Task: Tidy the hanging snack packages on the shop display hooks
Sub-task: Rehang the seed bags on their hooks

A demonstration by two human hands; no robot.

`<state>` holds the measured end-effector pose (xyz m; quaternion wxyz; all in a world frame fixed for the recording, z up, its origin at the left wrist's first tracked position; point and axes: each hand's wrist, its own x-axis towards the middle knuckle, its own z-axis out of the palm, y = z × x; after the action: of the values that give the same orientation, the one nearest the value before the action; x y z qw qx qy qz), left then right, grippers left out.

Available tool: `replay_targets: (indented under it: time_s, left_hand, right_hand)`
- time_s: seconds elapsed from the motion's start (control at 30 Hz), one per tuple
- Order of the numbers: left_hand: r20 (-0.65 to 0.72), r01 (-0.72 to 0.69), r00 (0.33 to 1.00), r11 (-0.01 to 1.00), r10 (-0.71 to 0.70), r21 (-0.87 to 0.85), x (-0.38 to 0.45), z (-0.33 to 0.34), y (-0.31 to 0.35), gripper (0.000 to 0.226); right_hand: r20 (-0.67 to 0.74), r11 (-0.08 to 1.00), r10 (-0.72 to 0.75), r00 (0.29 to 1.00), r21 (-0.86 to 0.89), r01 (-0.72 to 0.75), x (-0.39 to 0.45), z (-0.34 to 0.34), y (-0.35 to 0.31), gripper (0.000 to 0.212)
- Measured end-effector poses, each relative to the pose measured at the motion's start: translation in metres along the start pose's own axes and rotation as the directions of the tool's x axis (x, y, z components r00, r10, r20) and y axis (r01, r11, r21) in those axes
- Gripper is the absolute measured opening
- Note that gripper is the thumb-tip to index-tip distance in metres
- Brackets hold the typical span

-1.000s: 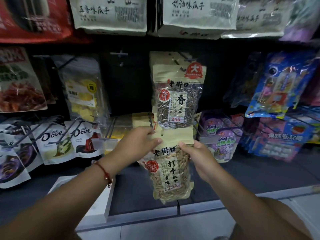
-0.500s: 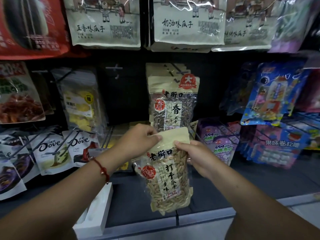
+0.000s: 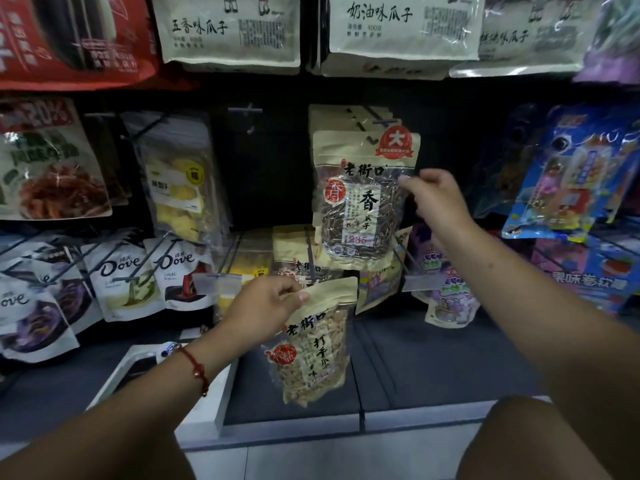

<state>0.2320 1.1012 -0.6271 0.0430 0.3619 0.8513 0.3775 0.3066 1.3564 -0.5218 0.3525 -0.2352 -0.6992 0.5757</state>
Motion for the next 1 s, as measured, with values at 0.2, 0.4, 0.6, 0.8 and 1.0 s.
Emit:
replay_targets:
  time_s: [0.2, 0.4, 0.6, 0.8, 1.0]
  left_hand:
    - [0.05, 0.014, 0.999, 0.999, -0.016, 0.043, -0.003, 0.002, -0.025, 0.019]
    - [0.088, 0.05, 0.995, 0.998, -0.054, 0.048, -0.012, 0.016, -0.049, 0.016]
    - [0.035, 0.025, 0.999, 1.0, -0.026, 0.018, -0.004, 0.005, -0.041, 0.019]
    - [-0.025, -0.054, 0.998, 0.996, 0.056, 0.07, 0.01, -0.032, -0.006, 0.014]
    - [-0.153, -0.103, 0.982, 0.992, 0.112, 0.066, 0.031, -0.076, 0.04, 0.014]
  right_hand:
    - [0.053, 0.992, 0.054, 0.997, 0.111, -0.06, 0.039, 0.007, -0.017, 0.064]
    - [0.226, 0.968, 0.119, 0.967, 0.189, -0.163, 0.047, 0.005, -0.023, 0.051]
    - [0.113, 0.968, 0.106, 0.988, 0.218, -0.128, 0.046, 0.02, -0.022, 0.023]
    - [0.055, 0.966, 0.098, 0.994, 0.236, -0.108, 0.024, 0.009, -0.031, 0.052]
    - [-0.003, 0.989, 0.008, 1.0, 0.147, -0.008, -0.02, -0.023, -0.038, 0.034]
